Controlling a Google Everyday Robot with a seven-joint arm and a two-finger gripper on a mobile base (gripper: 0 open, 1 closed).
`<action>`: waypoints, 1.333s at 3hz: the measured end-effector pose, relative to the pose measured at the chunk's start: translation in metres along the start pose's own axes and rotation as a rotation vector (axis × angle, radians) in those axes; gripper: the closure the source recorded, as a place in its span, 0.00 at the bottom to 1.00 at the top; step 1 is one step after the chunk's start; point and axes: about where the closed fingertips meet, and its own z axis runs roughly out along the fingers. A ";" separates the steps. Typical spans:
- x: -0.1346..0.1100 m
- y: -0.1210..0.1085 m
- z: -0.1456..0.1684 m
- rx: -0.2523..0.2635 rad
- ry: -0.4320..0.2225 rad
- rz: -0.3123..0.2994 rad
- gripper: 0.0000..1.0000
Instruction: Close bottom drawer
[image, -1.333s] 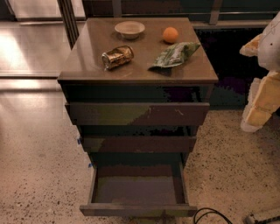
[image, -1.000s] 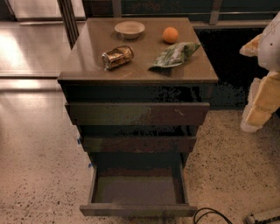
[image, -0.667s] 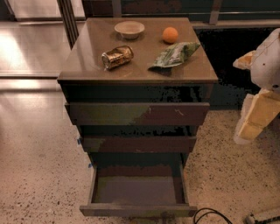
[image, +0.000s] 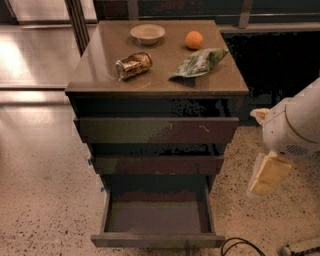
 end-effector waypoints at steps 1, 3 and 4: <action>0.013 0.011 0.042 -0.009 0.072 0.028 0.25; 0.029 0.029 0.075 -0.035 0.131 0.088 0.79; 0.029 0.029 0.075 -0.035 0.131 0.088 1.00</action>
Offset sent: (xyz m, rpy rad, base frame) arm -0.0169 -0.0079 -0.1292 -0.1204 0.1422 -0.1565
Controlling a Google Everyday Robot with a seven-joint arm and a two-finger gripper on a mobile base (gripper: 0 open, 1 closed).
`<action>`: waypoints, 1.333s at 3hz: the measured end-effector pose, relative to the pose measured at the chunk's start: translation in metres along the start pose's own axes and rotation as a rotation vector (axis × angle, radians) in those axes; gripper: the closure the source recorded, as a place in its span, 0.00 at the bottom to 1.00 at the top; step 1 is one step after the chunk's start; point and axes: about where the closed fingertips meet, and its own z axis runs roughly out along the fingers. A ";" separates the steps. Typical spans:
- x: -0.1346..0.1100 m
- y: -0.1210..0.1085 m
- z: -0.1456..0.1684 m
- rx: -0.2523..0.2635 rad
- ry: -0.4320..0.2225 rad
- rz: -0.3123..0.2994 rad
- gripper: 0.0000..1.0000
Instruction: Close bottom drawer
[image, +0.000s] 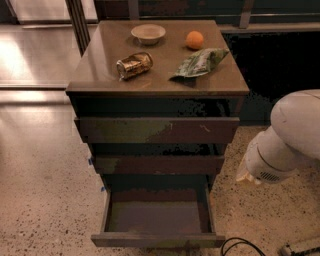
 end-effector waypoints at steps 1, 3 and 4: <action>0.000 0.000 0.000 0.000 0.000 0.000 1.00; 0.015 -0.010 0.042 -0.049 -0.086 0.045 1.00; 0.021 -0.010 0.094 -0.093 -0.171 0.042 1.00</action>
Offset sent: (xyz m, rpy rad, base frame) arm 0.0096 -0.0157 -0.0293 0.1039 0.0171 -0.0499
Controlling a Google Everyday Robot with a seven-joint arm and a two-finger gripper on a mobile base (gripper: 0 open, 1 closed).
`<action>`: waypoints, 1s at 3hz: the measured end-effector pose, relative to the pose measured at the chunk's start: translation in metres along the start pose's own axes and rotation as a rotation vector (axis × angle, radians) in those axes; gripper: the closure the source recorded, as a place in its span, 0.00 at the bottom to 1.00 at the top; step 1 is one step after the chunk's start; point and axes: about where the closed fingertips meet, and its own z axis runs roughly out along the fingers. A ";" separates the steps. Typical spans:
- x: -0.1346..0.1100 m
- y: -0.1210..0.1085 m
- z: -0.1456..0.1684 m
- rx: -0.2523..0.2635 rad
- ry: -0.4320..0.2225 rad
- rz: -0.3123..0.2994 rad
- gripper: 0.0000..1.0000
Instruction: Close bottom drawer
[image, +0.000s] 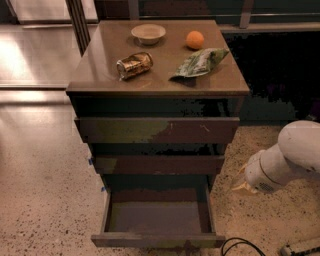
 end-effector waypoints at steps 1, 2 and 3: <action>0.009 -0.008 0.054 -0.032 -0.133 -0.002 1.00; 0.026 -0.007 0.114 -0.084 -0.188 0.007 1.00; 0.026 -0.006 0.115 -0.084 -0.188 0.007 1.00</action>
Offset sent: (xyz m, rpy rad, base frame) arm 0.0355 -0.0015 -0.1726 0.2319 0.0107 0.0459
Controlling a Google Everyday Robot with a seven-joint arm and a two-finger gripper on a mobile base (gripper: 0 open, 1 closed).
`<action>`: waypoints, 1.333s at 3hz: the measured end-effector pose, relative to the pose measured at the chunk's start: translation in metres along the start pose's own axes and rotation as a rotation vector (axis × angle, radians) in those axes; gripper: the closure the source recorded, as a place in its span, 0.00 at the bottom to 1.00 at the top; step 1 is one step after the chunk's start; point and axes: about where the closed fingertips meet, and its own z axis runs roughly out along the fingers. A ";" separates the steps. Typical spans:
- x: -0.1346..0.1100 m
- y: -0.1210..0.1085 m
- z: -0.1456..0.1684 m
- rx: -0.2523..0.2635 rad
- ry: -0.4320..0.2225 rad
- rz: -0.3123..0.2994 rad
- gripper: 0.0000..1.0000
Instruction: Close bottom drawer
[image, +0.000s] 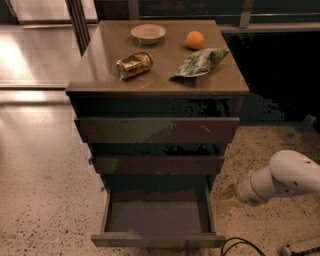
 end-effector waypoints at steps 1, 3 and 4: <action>0.018 0.015 0.029 -0.019 -0.020 0.029 1.00; 0.058 0.049 0.125 -0.096 -0.123 0.117 1.00; 0.075 0.076 0.177 -0.169 -0.158 0.189 1.00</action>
Offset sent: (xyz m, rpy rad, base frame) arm -0.0524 0.0266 -0.1723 0.1908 0.1145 -0.0759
